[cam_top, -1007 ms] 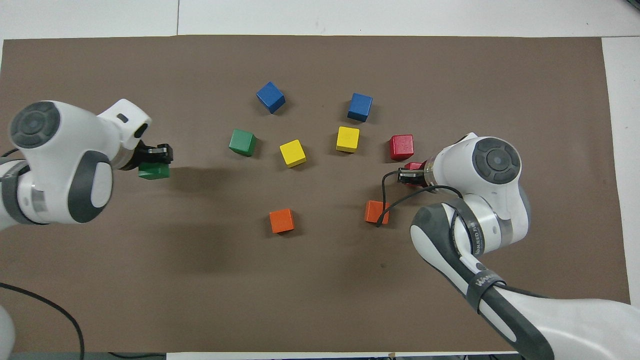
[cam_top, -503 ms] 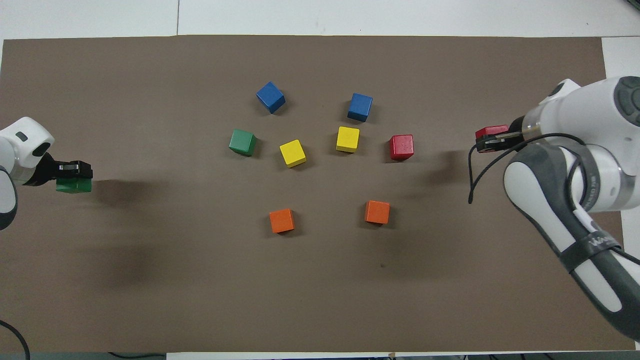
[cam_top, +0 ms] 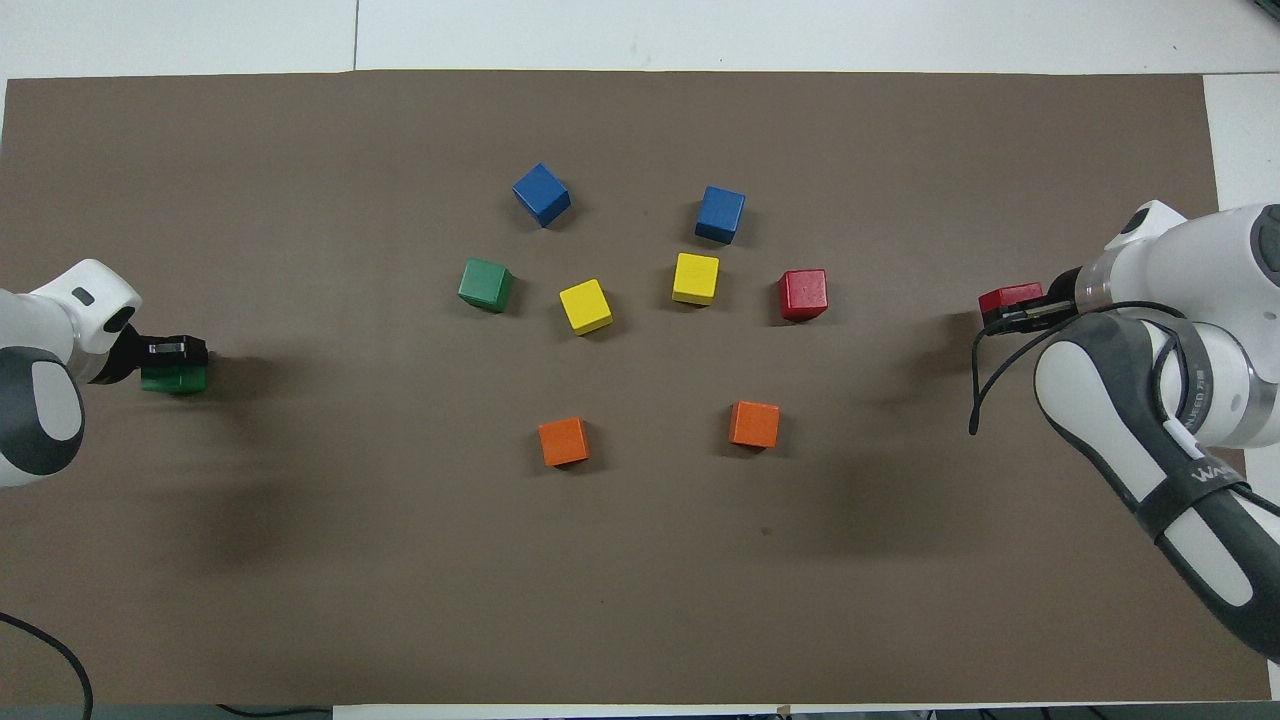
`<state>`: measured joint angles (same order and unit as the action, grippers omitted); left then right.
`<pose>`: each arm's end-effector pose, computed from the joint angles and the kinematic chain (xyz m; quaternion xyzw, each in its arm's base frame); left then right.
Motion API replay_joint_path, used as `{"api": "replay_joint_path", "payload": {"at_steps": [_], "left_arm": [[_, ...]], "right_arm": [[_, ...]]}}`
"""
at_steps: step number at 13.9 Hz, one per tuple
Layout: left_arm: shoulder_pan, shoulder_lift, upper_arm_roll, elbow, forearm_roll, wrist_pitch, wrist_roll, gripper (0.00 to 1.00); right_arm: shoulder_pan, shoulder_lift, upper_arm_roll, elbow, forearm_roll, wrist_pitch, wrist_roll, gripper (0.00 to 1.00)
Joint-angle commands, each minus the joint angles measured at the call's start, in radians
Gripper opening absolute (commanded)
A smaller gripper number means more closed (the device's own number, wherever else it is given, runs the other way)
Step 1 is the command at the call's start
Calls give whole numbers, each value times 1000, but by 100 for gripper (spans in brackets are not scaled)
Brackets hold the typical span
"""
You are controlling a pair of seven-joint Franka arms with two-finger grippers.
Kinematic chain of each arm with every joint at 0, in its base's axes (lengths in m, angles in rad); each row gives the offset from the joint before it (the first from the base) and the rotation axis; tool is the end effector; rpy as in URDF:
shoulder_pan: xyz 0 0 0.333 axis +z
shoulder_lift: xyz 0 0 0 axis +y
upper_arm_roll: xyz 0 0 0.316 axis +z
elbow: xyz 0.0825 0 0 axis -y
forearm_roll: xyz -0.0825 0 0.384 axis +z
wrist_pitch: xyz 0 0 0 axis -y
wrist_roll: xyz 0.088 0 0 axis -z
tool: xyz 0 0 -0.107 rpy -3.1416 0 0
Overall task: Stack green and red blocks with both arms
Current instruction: 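Lower and release the green cube while the right gripper sets down the red cube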
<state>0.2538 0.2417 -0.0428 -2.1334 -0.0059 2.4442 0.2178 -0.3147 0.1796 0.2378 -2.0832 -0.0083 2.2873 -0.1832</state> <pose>0.5638 0.1211 0.3001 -0.9994 0.0004 -0.0354 0.0005 0.5745 -0.0471 0.3457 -0.9983 -0.0536 -0.0170 0.0158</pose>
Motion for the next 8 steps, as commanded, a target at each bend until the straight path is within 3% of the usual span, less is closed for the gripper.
{"api": "replay_joint_path", "payload": {"at_steps": [1,2,3,4,6,8], "left_arm": [[12,11,-8,-10,-6,39,9,0],[10,11,-8,-10,-6,39,23,5],[8,11,-8,-10,-6,38,41,78],[10,13,-6,-4,-6,27,63,100],[10,8,-6,25,-6,-19,92,100],[-2,8,-8,132,-6,-146,91,100]], "right_arm": [[-30,-32,12,-44,-1,20,-21,0],[-30,-34,12,-48,-1,32,-18,0],[-30,-35,12,-57,-1,43,-15,0],[-30,-34,11,-58,-1,43,-13,0],[-33,-23,9,-60,-4,58,-13,0],[-32,-19,8,-61,-12,63,-5,0]]}}
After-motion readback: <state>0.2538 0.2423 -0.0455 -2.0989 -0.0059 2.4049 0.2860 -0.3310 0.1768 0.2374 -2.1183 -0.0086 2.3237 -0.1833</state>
